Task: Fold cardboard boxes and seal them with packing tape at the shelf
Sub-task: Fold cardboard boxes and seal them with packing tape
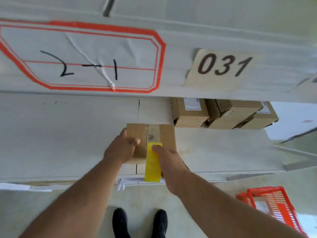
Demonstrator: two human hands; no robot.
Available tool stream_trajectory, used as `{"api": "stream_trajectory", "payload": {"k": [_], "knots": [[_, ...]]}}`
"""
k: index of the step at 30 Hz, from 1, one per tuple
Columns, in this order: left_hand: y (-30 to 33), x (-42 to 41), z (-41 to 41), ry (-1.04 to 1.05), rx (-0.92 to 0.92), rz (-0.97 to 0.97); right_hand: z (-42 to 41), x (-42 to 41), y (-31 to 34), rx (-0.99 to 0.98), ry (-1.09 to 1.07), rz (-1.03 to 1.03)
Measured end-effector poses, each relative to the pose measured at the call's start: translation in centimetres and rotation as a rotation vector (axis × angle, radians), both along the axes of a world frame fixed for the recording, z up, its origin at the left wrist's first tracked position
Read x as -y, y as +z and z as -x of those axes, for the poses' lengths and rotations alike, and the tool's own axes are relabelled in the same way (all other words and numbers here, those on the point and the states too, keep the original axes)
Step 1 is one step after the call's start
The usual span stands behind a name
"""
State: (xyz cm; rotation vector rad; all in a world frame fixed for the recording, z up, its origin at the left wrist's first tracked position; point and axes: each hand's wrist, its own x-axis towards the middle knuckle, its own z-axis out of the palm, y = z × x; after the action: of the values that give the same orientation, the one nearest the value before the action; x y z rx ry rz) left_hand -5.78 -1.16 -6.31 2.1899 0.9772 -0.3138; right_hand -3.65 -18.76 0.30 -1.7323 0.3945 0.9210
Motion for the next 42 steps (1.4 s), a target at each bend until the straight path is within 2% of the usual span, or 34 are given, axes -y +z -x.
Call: {"api": "stream_trajectory", "payload": {"k": [2, 3, 4, 6, 8, 10, 13, 14, 15, 16, 18, 19, 21, 23, 25, 27, 30, 32, 34, 37, 42], "knots": [[2.6, 0.6, -0.7, 0.061, 0.144, -0.186, 0.3, -0.3, -0.4, 0.038, 0.009, 0.001], [3.9, 1.5, -0.7, 0.167, 0.277, -0.139, 0.4, -0.4, -0.5, 0.059, 0.009, 0.016], [5.0, 2.7, -0.4, 0.272, 0.351, 0.010, 0.5, -0.5, -0.5, 0.073, 0.002, 0.015], [6.0, 5.3, 0.7, 0.294, 0.280, 0.351, 0.6, -0.5, -0.8, 0.061, -0.018, -0.018], [6.9, 7.0, 1.7, 0.253, 0.138, 0.584, 0.9, -0.6, -0.7, 0.034, -0.020, -0.031], [6.9, 7.2, 1.7, 0.251, 0.160, 0.609, 1.0, -0.2, -0.7, -0.002, -0.008, -0.076], [5.1, 6.4, 1.2, 0.260, 0.138, 0.618, -0.4, 2.6, -0.7, -0.108, -0.039, -0.298], [4.5, 6.0, 1.1, 0.281, 0.129, 0.643, -1.4, 4.1, -1.2, -0.081, -0.054, -0.304], [4.6, 5.8, 0.9, 0.300, 0.124, 0.659, -2.6, 5.9, -2.3, 0.000, -0.052, -0.212], [6.2, 6.1, 0.8, 0.324, 0.112, 0.677, -4.0, 7.7, -3.6, 0.131, -0.015, -0.012], [8.3, 7.0, 0.6, 0.362, 0.095, 0.708, -6.1, 10.8, -6.9, 0.341, 0.200, 0.495], [8.2, 7.0, 0.5, 0.362, 0.081, 0.713, -6.5, 11.7, -8.2, 0.357, 0.338, 0.634], [8.2, 7.4, 0.5, 0.356, 0.060, 0.703, -6.7, 12.2, -11.0, 0.378, 0.577, 0.760], [8.1, 7.6, 0.6, 0.364, 0.043, 0.685, -6.5, 11.8, -12.8, 0.459, 0.692, 0.812], [8.1, 7.5, 0.5, 0.388, 0.024, 0.676, -6.9, 11.4, -13.0, 0.462, 0.705, 0.823], [8.1, 7.5, 0.6, 0.404, 0.011, 0.680, -7.5, 11.4, -12.2, 0.399, 0.613, 0.797], [8.2, 7.5, 0.8, 0.409, -0.010, 0.693, -8.2, 10.6, -9.5, 0.333, 0.207, 0.508], [8.5, 7.4, 0.9, 0.405, -0.024, 0.707, -8.7, 8.2, -7.1, 0.347, 0.063, 0.281], [8.7, 7.1, 0.7, 0.383, -0.033, 0.715, -9.0, 5.5, -5.5, 0.401, 0.179, 0.235], [9.1, 6.4, 0.6, 0.337, -0.040, 0.667, -8.5, 3.0, -5.9, 0.385, 0.375, 0.359], [11.7, 4.2, -0.2, 0.233, -0.084, 0.467, -4.4, 2.5, -8.2, 0.162, 0.212, 0.308]]}}
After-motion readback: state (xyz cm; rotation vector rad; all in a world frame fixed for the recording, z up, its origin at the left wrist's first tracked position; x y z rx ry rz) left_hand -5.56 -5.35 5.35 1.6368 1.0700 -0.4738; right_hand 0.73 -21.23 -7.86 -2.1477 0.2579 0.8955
